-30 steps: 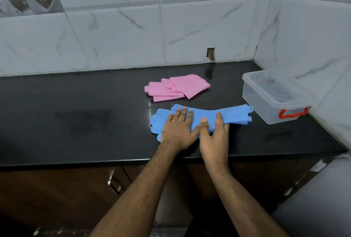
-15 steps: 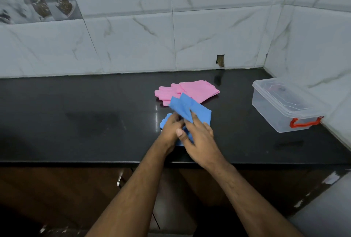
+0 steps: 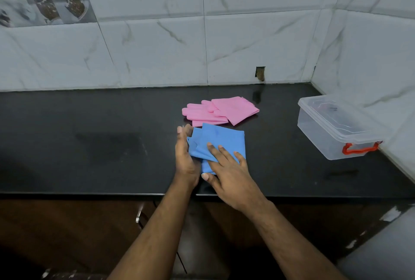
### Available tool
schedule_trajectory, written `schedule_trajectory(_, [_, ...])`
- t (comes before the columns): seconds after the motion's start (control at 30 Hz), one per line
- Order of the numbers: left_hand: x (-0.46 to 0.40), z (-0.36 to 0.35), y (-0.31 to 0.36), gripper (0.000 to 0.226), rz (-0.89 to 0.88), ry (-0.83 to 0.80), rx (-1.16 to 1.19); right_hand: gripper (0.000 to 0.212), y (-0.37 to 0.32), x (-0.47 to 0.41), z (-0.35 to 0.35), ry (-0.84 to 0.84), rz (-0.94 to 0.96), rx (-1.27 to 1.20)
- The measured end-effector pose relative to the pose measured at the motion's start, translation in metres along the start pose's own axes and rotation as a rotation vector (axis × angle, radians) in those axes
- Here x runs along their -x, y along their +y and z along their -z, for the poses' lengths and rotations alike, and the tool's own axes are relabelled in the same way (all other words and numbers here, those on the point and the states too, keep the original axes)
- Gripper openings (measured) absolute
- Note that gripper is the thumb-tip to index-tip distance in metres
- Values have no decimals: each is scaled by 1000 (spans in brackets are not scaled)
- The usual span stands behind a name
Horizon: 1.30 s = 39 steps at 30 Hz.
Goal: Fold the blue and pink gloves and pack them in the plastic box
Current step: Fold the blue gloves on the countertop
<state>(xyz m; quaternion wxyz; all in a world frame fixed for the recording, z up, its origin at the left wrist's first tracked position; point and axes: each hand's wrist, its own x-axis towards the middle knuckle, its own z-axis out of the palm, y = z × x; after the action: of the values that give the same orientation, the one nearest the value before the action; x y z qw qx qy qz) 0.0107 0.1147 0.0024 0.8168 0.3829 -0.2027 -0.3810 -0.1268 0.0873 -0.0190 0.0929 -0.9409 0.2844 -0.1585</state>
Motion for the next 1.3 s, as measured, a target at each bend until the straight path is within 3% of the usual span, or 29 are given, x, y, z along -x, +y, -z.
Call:
schedule_trajectory(0.13, [5,3,-13,54,-568,72,-731,47,1,3,-4,71,5,-20])
schedule_trajectory(0.2, [8,2,-15,55,-697,42,-824,39,2,7,-4,210,-20,-111])
schedule_trajectory(0.37, [13,0,-17,67,-733,-126,-959,67,8,24,7,598,-359,-510])
schedule_trajectory(0.43, [14,-3,-21,68,-682,-233,-1157,72,14,33,9,634,-512,-584])
schedule_trajectory(0.57, [16,-9,-31,45,-805,-352,-1626,73,27,39,16,614,-733,-701])
schedule_trajectory(0.67, [20,-10,-30,34,-855,-346,-1670,68,36,36,19,623,-861,-842])
schedule_trajectory(0.77, [28,-18,-30,35,-960,-498,-1648,61,41,34,18,700,-876,-976])
schedule_trajectory(0.83, [33,-31,-34,43,-898,-631,-1658,58,44,34,17,742,-868,-1031])
schedule_trajectory(0.9, [34,-46,-45,46,-715,-654,-1608,54,45,35,17,751,-850,-1022])
schedule_trajectory(1.0, [32,-80,-54,40,-368,-481,-1219,54,44,41,18,727,-813,-883])
schedule_trajectory(1.07, [23,-97,-60,39,-308,-415,-1060,53,44,44,19,724,-773,-810])
schedule_trajectory(1.1, [16,-101,-65,42,-324,-458,-1158,52,45,46,20,722,-760,-790])
schedule_trajectory(1.2, [2,-93,-86,54,-280,-672,-1832,53,44,49,19,685,-732,-722])
schedule_trajectory(1.3, [-1,-86,-98,59,-240,-711,-2059,57,39,50,17,655,-658,-648])
